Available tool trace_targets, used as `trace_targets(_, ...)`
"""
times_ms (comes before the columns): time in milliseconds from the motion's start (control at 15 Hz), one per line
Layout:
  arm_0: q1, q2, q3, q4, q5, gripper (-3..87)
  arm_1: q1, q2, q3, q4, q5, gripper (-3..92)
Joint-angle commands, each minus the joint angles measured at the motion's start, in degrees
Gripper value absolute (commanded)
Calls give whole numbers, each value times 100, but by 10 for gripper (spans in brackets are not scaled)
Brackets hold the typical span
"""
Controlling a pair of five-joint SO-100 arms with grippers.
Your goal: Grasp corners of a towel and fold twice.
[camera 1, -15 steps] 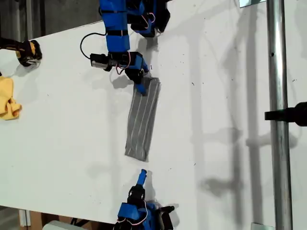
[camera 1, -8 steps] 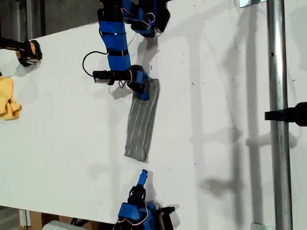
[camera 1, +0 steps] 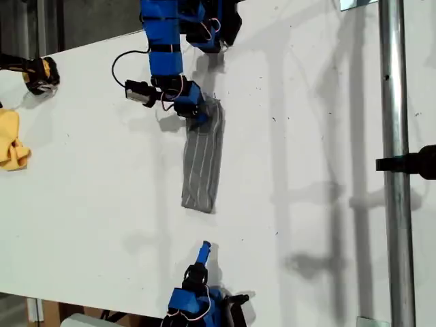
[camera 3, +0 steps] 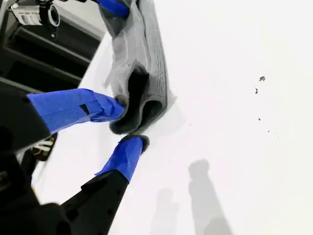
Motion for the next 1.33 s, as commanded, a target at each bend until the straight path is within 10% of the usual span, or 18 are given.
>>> trace_targets(0, 44, 44, -97, 44, -53, 113, -123, 1784, 677, 677, 369, -2)
trace_targets(333, 44, 44, -132, 53, 0, 113, -721, 5467, 1714, 2681, 1318, -2)
trace_targets(667, 62, 44, -149, 53, 9, 112, -132, 1283, -589, -79, -237, -2)
trace_targets(1267, 79, 44, -149, 62, 18, 115, 62, -3683, -4948, -958, -1635, -2)
